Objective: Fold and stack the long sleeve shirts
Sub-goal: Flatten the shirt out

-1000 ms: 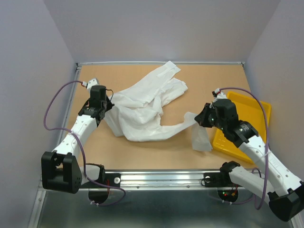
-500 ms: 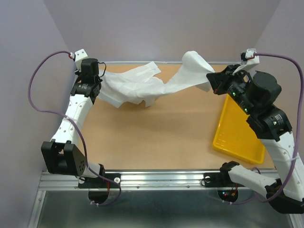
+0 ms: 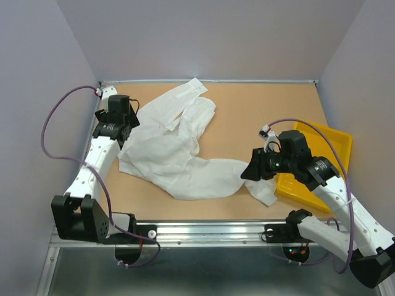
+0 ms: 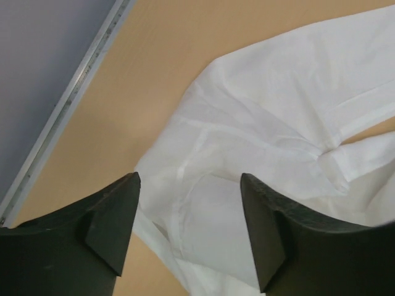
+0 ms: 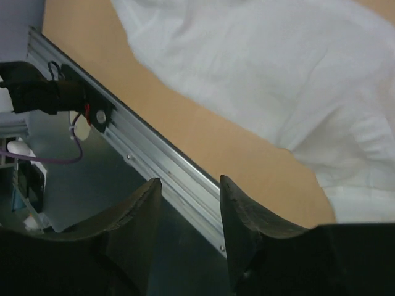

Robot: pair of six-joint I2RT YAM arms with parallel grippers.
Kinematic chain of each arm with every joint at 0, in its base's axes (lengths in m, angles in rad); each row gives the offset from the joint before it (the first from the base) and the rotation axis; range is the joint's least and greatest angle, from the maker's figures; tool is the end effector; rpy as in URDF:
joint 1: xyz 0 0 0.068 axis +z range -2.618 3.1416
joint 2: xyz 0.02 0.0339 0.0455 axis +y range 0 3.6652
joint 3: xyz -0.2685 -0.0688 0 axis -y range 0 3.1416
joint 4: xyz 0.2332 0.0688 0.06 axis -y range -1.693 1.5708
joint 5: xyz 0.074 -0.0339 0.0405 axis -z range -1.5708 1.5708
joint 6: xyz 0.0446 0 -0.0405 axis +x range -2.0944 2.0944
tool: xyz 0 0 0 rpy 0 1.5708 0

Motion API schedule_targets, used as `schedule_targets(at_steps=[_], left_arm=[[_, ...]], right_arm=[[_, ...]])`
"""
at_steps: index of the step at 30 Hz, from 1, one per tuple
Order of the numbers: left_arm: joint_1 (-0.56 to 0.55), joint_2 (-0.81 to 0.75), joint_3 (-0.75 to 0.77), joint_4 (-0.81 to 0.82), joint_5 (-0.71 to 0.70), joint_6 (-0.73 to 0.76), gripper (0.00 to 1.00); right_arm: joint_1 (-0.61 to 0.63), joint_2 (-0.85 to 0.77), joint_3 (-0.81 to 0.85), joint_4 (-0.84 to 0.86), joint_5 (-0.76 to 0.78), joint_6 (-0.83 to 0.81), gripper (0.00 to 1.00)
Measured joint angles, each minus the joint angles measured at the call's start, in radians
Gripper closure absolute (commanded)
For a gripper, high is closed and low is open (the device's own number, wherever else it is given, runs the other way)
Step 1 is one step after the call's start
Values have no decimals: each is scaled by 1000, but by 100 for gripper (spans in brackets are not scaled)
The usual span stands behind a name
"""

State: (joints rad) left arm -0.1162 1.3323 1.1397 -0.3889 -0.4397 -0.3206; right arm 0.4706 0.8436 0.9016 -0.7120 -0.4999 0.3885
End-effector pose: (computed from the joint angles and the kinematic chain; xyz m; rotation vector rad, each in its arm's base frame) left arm 0.2927 -0.0151 0.3258 -0.4622 2.0464 0.2110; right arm 0.1335 0.0919 0.3187 -0.3855 2.2955 1.0106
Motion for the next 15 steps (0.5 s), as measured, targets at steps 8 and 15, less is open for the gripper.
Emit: schedule_targets(at_steps=[8, 15], left_arm=[[0, -216, -119, 40, 180, -39, 17], [-1, -217, -370, 82, 327, -130, 17]], right_arm=[[0, 137, 46, -116, 111, -38, 45], [0, 494, 217, 84, 271, 18, 43]])
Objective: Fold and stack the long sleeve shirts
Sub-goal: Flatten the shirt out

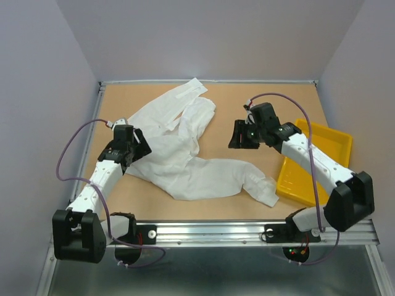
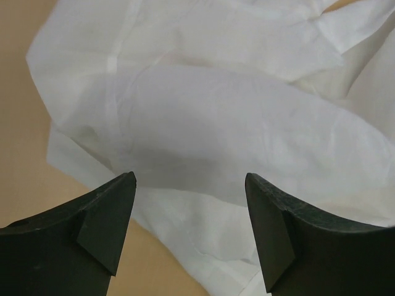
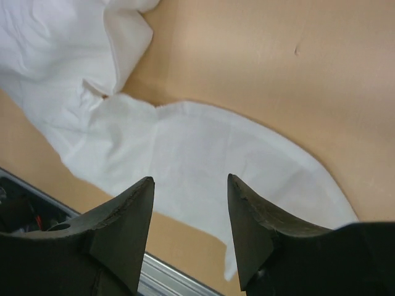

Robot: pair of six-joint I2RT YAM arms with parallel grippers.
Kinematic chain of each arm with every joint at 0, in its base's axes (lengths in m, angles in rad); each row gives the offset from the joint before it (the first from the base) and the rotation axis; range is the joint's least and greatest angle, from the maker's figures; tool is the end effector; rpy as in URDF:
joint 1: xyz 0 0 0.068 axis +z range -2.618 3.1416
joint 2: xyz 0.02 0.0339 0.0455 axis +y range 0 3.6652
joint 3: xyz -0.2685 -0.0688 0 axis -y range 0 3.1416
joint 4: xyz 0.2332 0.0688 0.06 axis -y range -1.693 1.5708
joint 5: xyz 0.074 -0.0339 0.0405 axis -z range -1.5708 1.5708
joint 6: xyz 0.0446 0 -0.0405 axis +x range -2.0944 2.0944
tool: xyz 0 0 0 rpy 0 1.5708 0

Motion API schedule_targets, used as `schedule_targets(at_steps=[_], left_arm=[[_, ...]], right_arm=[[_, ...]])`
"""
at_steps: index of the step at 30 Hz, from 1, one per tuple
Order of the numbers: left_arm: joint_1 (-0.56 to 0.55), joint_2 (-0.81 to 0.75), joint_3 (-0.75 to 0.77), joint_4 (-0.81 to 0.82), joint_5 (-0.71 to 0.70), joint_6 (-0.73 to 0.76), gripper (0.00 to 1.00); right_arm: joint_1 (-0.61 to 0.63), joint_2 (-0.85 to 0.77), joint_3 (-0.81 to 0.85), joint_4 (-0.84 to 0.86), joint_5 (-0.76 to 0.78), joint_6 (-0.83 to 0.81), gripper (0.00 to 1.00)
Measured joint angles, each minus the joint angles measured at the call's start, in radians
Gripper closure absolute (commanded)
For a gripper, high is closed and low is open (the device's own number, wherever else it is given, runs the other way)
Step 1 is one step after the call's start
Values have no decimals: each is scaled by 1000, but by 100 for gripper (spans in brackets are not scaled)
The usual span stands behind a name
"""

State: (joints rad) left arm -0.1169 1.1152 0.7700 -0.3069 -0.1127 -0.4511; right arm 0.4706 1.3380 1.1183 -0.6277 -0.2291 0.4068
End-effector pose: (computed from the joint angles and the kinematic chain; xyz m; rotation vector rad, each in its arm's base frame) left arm 0.2346 -0.0225 0.2604 -0.4310 2.1824 -0.1878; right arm 0.2418 0.1344 0.2945 -0.1885 2.4956 0.6623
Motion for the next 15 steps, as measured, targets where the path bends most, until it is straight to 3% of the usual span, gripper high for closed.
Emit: schedule_targets(at_steps=[8, 15], left_arm=[[0, 6, -84, 44, 12, -56, 17], [0, 105, -84, 110, 29, -55, 17]], right_arm=[[0, 332, 187, 283, 106, 152, 39], [0, 626, 379, 412, 240, 236, 38]])
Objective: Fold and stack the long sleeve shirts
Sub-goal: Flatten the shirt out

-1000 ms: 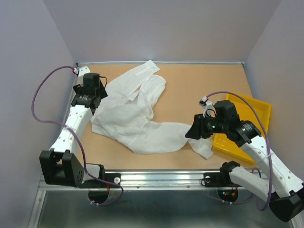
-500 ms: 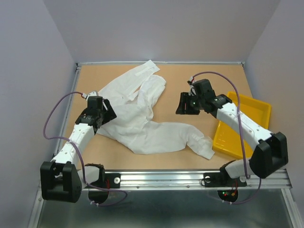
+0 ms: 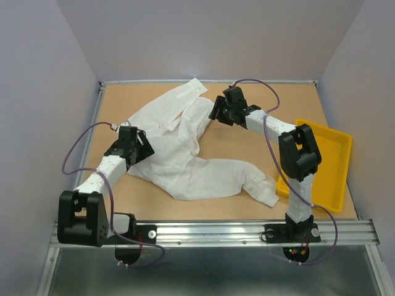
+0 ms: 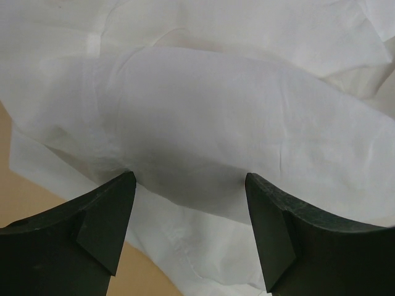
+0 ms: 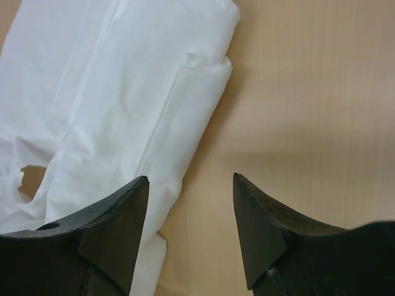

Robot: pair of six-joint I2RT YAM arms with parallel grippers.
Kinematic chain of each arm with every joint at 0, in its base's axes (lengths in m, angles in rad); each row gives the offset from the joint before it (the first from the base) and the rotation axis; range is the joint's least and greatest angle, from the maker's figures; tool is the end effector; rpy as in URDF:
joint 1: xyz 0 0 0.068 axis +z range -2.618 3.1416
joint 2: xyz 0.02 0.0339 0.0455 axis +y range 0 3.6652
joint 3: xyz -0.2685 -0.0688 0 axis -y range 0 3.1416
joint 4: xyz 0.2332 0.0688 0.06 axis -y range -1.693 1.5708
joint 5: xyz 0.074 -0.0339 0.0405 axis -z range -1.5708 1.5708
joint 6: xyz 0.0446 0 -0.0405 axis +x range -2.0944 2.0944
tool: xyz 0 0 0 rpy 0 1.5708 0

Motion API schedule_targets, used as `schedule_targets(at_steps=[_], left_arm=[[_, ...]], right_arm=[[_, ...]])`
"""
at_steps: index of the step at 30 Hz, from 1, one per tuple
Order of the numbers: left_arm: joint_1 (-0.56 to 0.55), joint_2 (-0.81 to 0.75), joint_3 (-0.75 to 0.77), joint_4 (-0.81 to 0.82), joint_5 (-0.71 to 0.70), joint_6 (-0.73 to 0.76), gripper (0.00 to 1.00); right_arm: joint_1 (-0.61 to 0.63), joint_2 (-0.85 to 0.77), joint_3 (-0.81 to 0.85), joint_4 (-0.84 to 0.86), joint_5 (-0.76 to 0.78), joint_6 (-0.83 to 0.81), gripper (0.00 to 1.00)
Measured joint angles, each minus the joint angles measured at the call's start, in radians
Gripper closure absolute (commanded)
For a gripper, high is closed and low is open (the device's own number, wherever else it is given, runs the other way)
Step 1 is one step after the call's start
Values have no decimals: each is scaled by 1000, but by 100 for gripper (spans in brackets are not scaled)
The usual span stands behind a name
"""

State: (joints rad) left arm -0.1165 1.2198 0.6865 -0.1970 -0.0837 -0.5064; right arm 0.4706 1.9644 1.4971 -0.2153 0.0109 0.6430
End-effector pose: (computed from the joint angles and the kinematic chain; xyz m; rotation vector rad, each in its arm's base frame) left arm 0.2460 -0.0250 0.2197 -0.4895 2.2558 -0.2240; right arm 0.4015 0.2037 0.2352 0.2057 2.3105 0.5725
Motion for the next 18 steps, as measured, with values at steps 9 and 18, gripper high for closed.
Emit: schedule_targets(at_steps=[9, 18], left_arm=[[0, 108, 27, 11, 5, 33, 16], [0, 145, 27, 26, 6, 50, 16]], right_arm=[[4, 301, 283, 46, 84, 39, 39], [15, 370, 280, 87, 198, 60, 98]])
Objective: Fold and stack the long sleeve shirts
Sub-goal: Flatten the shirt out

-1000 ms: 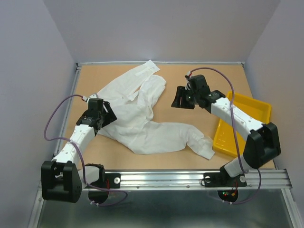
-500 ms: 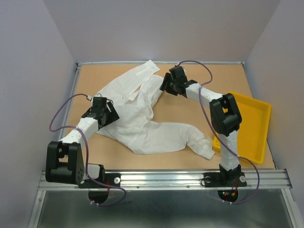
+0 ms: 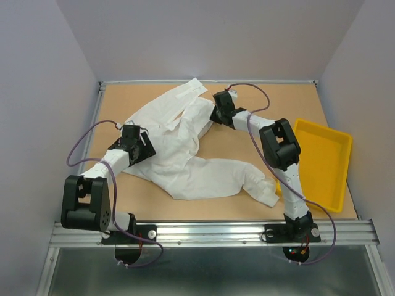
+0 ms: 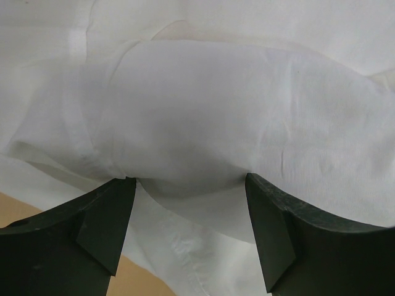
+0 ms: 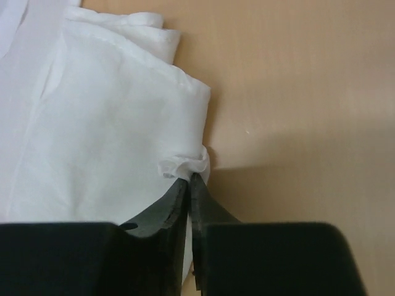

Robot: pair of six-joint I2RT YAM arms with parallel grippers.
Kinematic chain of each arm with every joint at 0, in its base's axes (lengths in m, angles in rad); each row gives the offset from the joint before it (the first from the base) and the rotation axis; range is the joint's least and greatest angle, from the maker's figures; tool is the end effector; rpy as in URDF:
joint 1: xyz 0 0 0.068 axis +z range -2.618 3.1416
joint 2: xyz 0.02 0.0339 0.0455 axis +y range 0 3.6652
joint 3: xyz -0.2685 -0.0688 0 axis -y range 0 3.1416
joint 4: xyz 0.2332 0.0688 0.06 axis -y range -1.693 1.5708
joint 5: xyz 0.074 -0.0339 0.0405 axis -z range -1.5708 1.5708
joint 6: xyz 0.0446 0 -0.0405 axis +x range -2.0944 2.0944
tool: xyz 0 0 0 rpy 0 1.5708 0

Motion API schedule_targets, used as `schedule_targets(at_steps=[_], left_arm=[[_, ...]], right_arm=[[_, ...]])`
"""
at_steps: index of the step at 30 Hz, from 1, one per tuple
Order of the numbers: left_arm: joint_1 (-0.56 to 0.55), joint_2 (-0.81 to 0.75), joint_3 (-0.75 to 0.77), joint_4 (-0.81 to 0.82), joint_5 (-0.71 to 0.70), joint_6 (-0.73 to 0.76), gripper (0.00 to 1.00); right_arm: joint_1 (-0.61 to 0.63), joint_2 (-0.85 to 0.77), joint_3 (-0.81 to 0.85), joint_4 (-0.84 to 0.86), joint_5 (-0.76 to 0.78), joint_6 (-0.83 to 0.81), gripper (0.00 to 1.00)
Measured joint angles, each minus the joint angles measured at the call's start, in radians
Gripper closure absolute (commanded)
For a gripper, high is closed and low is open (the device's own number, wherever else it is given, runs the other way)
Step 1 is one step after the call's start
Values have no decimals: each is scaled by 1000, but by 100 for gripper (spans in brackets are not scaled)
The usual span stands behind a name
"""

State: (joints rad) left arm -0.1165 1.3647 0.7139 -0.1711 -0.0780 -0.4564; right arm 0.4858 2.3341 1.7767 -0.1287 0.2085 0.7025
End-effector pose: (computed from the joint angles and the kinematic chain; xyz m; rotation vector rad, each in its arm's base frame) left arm 0.2662 -0.0277 0.1960 -0.4415 2.3557 -0.1764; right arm 0.4697 0.2376 0.1605 0.3570 2.2427 0.4048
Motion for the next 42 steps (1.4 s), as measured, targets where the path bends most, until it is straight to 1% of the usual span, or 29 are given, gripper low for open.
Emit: schedule_targets(at_steps=[1, 4, 8, 10, 11, 12, 14, 18, 21, 23, 24, 26, 27, 30, 33, 36, 42], left_arm=[[0, 6, 3, 0, 0, 3, 16], [0, 30, 29, -5, 0, 11, 16], [0, 65, 74, -6, 0, 21, 16], [0, 75, 90, -6, 3, 26, 16], [0, 79, 100, -6, 4, 30, 16], [0, 80, 106, -8, 7, 33, 16], [0, 80, 118, -12, 19, 39, 16], [0, 69, 130, -16, 31, 48, 16], [0, -13, 126, -36, 17, 44, 16], [0, -89, 116, -38, -3, 34, 16], [0, -141, 109, -41, -21, 23, 16], [0, -211, 97, -44, -52, 2, 11], [0, -228, 90, -46, -67, -10, 11], [4, -238, 48, -50, -104, -69, 11], [18, -218, -35, -59, -110, -146, 12], [32, -214, -106, -68, -111, -209, 15], [69, -218, -172, -44, -123, -320, 19]], right_arm=[[0, -10, -18, 3, 11, -4, 100], [-3, -121, -195, 16, 66, 2, 99], [-23, -312, -423, -3, 123, 3, 99], [-36, -462, -580, 5, 140, 12, 98], [-43, -521, -631, -4, 143, 19, 95], [-48, -587, -705, 11, 146, 39, 89], [-51, -713, -831, 19, 145, 68, 84], [-51, -910, -1070, 4, 101, 135, 83], [-51, -1025, -1178, -28, 58, 148, 80], [-51, -1088, -1197, -57, 41, 145, 80], [-51, -1114, -1196, -64, 35, 139, 75], [-51, -1153, -1194, -68, 23, 119, 70], [-51, -1160, -1189, -74, 19, 105, 61], [-51, -1161, -1162, -93, 7, 67, 50], [-51, -1144, -1112, -107, -17, 16, 50], [-51, -1099, -1050, -104, -61, -53, 50], [-50, -1008, -971, -102, -168, -176, 50]])
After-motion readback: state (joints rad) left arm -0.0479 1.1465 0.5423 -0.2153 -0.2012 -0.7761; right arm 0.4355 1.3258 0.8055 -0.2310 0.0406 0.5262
